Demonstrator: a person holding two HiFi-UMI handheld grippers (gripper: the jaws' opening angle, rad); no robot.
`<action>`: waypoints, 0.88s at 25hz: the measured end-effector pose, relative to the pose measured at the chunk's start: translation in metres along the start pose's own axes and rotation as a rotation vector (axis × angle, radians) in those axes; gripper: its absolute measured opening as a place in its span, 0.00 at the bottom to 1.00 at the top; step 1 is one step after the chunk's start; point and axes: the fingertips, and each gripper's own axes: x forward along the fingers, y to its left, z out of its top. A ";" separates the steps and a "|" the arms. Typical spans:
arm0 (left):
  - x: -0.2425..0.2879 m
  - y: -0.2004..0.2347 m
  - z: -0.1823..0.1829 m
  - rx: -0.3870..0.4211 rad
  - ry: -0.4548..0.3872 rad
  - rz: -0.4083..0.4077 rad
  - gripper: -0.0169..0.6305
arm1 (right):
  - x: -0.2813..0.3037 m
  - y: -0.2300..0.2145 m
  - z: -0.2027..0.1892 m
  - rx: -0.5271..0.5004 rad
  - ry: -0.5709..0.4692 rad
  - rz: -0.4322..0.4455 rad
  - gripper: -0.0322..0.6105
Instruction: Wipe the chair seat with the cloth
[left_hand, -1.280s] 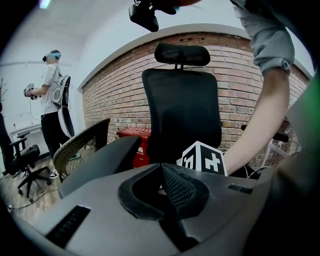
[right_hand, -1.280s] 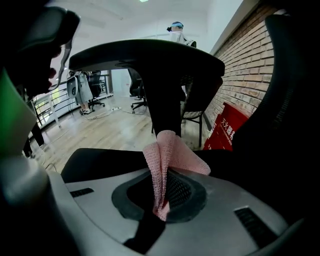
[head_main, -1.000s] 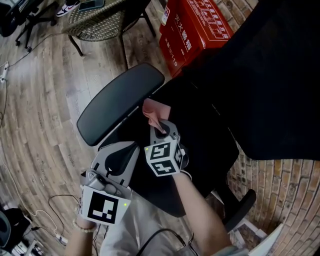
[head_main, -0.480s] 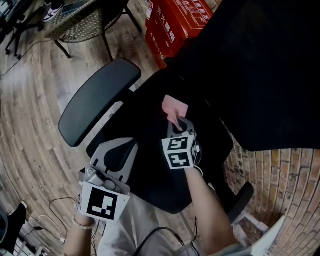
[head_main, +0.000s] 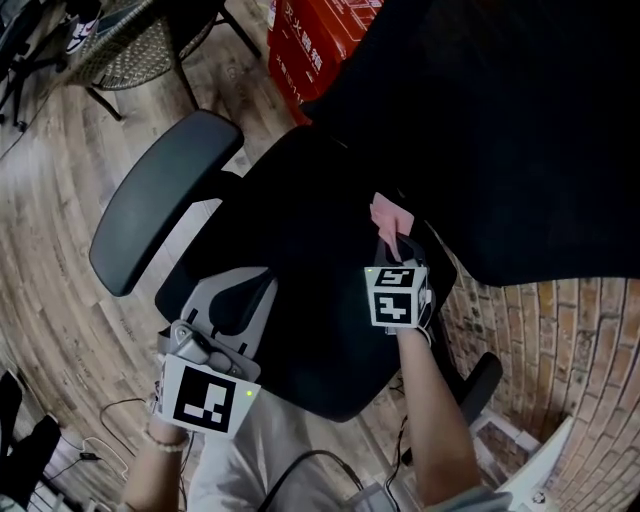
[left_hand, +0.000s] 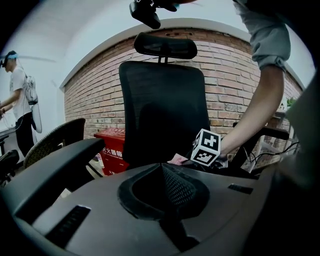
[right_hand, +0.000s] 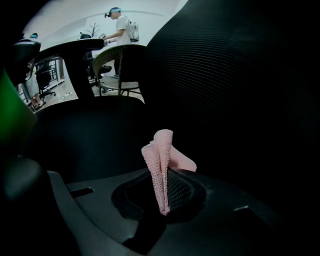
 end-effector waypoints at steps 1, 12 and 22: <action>0.001 -0.002 0.001 0.002 0.001 -0.005 0.05 | -0.002 -0.008 -0.006 0.014 0.011 -0.017 0.14; 0.002 -0.007 0.005 0.011 0.001 -0.009 0.05 | -0.010 -0.009 -0.028 0.063 0.046 0.003 0.14; -0.025 -0.003 -0.006 -0.003 0.009 0.027 0.05 | -0.026 0.071 -0.001 0.033 -0.025 0.136 0.14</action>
